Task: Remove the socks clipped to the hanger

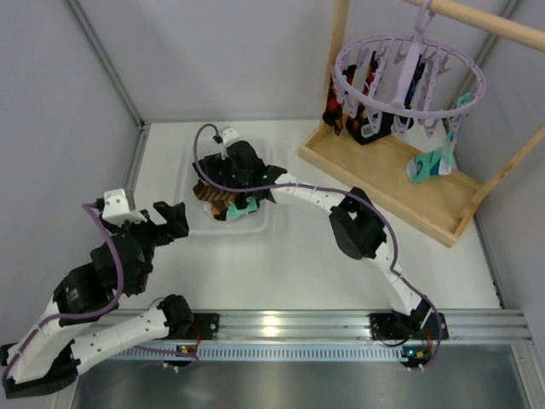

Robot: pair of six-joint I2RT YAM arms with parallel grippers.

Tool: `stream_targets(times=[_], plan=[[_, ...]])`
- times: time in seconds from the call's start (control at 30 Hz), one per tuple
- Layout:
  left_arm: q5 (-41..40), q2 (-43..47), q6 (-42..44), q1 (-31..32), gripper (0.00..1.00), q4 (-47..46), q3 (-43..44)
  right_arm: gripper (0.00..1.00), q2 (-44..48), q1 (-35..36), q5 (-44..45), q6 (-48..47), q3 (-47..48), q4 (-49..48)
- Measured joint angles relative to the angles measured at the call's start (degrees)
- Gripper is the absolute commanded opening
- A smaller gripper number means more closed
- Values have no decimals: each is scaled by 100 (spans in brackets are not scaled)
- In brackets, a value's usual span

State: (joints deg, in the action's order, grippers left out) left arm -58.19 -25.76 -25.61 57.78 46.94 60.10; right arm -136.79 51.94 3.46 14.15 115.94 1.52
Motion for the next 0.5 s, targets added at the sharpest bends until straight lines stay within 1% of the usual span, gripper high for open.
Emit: stream_targets(times=[0.03,0.1,0.17,0.27,0.37,0.5], plan=[[0,-7,-2,0,98,0,-11,99,138,-2,13,-17,-2,105],[-2,-15,-2,0,98,2,-26,99,507,-28,52,-76,-46,271],[-11,-15,-2,0,98,2,-33,99,1099,-48,120,-114,-385,269],[-37,-11,-2,0,98,0,-37,99,2487,-153,216,-212,-1464,151],[-68,-11,0,0,98,2,-48,99,4227,-356,487,-358,-2979,-197],[-103,-11,0,0,98,2,-55,99,6616,-656,796,-575,-5252,-586]])
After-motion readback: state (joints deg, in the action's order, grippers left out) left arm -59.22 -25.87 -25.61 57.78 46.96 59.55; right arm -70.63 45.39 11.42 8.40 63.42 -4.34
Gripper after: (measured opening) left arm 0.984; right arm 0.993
